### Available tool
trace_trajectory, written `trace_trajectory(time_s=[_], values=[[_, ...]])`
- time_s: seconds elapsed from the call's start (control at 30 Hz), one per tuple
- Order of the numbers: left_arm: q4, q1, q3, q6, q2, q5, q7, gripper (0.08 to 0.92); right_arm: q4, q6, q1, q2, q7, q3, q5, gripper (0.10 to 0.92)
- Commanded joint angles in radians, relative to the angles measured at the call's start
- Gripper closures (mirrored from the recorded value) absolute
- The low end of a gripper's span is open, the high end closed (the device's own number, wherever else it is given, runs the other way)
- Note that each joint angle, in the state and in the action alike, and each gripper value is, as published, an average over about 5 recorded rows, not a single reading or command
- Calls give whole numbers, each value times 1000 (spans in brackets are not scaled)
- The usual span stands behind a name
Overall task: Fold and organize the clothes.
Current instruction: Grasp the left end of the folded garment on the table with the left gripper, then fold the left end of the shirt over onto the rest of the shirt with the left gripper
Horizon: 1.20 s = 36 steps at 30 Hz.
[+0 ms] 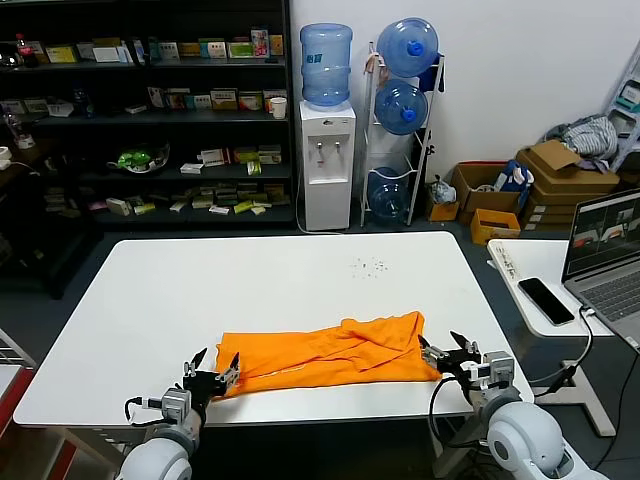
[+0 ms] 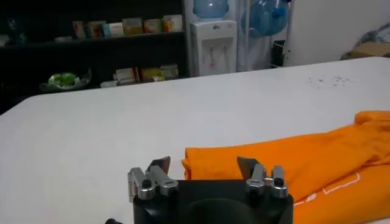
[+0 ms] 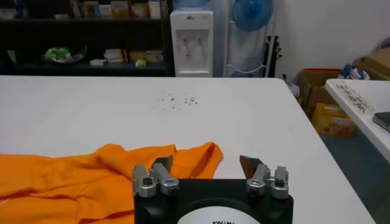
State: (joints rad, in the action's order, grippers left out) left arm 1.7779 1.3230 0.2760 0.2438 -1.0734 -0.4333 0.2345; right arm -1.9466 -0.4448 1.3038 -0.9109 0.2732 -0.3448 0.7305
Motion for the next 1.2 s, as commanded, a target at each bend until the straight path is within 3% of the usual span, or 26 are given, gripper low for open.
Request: trace_trajectory(time_s=[0.03, 0.3, 0.8, 1.03, 1.2], values=[[-136, -68, -20, 25, -18, -71, -20, 191, -46, 2, 54, -7, 6, -51, -3, 207], [-135, -62, -39, 25, -18, -56, -10, 209, -37, 6, 54, -17, 9, -52, -1, 203], [-32, -22, -23, 19, -5, -21, 34, 631, -8, 26, 22, -26, 20, -35, 3, 203], [93, 47, 79, 26, 95, -15, 48, 831, 8, 36, -7, -40, 22, -23, 6, 203], [140, 109, 244, 37, 229, -24, 26, 870, 23, 45, -40, -54, 22, -2, 7, 203]])
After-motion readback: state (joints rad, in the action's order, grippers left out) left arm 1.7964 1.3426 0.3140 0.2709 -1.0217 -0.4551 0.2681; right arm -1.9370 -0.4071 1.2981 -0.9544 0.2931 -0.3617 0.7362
